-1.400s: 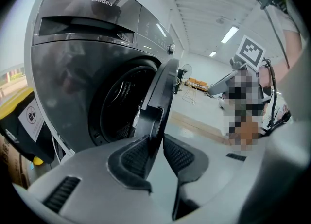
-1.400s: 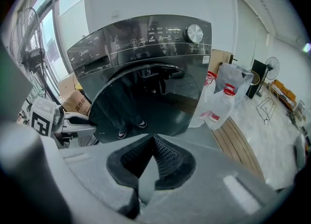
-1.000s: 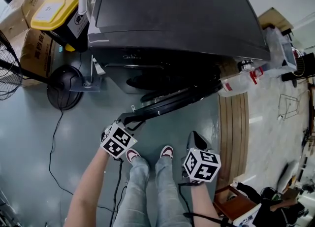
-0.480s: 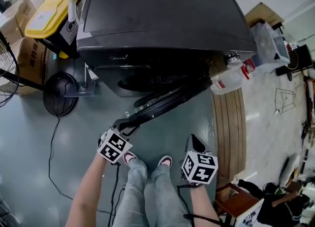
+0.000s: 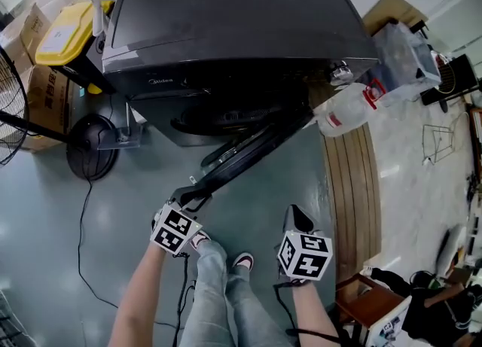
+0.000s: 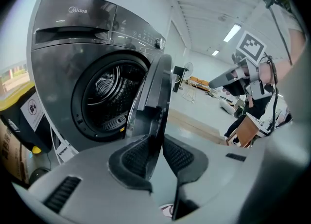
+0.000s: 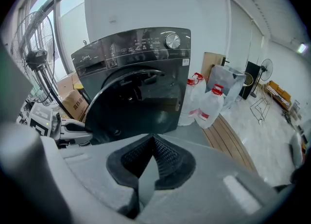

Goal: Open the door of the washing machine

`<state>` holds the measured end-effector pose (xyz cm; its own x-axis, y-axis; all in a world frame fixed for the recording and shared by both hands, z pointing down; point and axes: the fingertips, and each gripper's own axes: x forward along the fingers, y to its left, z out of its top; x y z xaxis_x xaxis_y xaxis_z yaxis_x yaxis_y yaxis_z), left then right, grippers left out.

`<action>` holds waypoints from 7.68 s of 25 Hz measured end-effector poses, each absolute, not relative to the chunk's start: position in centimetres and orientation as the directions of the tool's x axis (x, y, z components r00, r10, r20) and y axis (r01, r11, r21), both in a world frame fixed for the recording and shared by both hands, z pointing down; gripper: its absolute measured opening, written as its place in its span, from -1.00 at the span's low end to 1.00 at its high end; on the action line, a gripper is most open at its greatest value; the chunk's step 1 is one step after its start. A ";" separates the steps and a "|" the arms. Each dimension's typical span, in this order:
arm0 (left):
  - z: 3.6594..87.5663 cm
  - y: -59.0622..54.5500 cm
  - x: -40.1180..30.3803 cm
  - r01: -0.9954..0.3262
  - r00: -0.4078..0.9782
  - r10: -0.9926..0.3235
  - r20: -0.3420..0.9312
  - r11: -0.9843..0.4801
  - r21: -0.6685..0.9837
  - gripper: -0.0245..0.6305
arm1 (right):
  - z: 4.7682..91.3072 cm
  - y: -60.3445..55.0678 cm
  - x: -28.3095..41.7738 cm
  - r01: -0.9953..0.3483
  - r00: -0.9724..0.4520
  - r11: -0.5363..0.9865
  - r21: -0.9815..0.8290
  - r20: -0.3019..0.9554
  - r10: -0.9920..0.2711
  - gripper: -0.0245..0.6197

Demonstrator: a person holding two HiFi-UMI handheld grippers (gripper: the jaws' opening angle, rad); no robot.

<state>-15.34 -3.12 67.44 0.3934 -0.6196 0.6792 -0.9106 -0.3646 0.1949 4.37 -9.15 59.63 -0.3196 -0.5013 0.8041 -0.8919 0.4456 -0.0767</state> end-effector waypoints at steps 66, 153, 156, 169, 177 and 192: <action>68.1 1.9 7.2 -0.903 0.408 -0.540 0.736 -0.355 0.240 -0.62 | 62.3 0.2 26.6 -0.977 -0.202 0.174 -0.125 0.805 -0.558 -0.91; 57.6 -0.7 11.3 -0.937 0.338 -0.626 0.703 -0.155 0.313 -0.55 | 56.1 -1.8 27.5 -0.967 -0.251 0.174 -0.184 0.795 -0.552 -0.91; 52.8 -0.6 6.5 -0.965 0.241 -0.699 0.673 -0.099 0.244 -0.64 | 52.1 -2.4 23.7 -0.945 -0.312 0.269 -0.187 0.762 -0.568 -0.91; 36.9 1.1 -11.3 -0.975 -0.045 -0.877 0.479 0.143 0.170 -0.82 | 39.8 -4.4 12.8 -0.887 -0.436 0.430 -0.169 0.612 -0.659 -0.91; 29.6 1.7 -17.9 -0.962 -0.154 -0.926 0.344 0.220 0.160 -0.86 | 32.4 -7.4 9.5 -0.871 -0.472 0.473 -0.133 0.497 -0.728 -0.91; 28.9 1.1 -21.6 -0.960 -0.189 -0.931 0.313 0.242 0.141 -0.91 | 30.0 -9.1 7.1 -0.878 -0.436 0.479 -0.024 0.456 -0.776 -0.91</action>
